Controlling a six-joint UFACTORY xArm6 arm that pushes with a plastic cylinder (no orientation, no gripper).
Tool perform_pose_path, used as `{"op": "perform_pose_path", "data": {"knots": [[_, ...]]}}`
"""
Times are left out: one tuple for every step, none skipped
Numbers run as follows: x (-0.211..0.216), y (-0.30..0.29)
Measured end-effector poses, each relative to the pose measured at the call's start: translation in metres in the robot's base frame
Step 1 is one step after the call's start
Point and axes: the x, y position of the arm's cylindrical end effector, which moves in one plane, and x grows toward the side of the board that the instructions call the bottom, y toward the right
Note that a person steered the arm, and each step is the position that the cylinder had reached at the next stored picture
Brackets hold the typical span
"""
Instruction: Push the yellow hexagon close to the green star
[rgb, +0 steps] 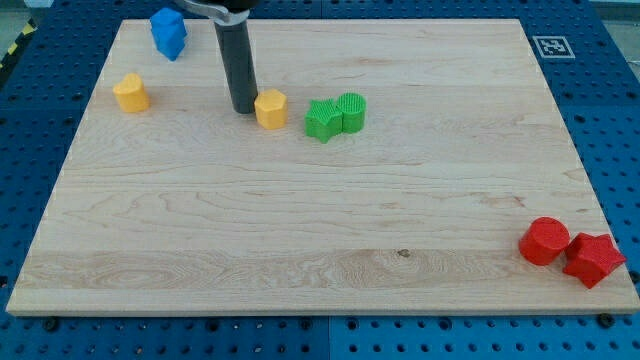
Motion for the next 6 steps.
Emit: {"op": "perform_pose_path", "data": {"knots": [[0.0, 0.003], [-0.027, -0.006], [-0.027, 0.004], [-0.007, 0.008], [0.007, 0.012], [-0.012, 0.013]]}}
